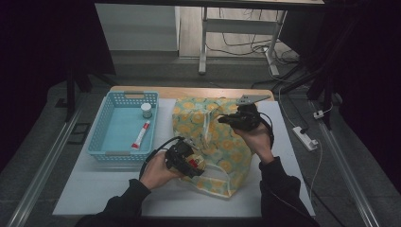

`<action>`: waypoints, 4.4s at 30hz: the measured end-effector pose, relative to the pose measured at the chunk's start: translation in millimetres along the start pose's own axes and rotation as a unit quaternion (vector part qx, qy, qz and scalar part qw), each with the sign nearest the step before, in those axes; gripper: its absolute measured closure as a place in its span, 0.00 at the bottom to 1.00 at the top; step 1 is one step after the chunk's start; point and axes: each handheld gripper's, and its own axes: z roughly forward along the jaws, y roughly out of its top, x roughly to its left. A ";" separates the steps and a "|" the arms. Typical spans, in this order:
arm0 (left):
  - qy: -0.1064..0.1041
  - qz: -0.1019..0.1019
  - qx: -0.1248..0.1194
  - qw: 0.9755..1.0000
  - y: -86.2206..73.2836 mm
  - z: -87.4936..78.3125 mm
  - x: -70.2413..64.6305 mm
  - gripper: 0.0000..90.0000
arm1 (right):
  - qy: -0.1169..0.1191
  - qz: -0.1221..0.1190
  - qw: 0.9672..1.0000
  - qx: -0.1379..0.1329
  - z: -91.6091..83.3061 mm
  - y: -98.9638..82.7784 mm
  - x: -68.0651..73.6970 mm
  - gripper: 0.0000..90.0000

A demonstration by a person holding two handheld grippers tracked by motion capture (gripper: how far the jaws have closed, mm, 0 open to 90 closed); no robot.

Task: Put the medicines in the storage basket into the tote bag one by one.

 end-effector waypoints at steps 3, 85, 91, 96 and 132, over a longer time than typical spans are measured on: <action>-0.002 0.003 0.002 1.000 5.1 9.1 0.0 0.23 | 0.001 -0.001 1.000 0.002 0.3 -0.1 0.5 1.00; 0.060 -0.058 -0.086 0.993 47.6 38.4 58.6 0.00 | -0.004 0.010 1.000 0.015 4.1 -10.4 -9.9 1.00; 0.044 -0.052 -0.099 0.993 44.6 20.5 50.5 0.00 | -0.005 0.009 1.000 0.015 4.0 -10.2 -9.6 1.00; 0.024 -0.061 -0.121 0.990 37.9 5.4 48.4 0.00 | -0.005 0.008 1.000 0.014 3.8 -10.4 -9.5 1.00; 0.143 -0.140 -0.144 0.969 -54.3 -107.4 101.3 0.00 | -0.008 0.008 1.000 0.019 5.8 -11.6 -9.1 1.00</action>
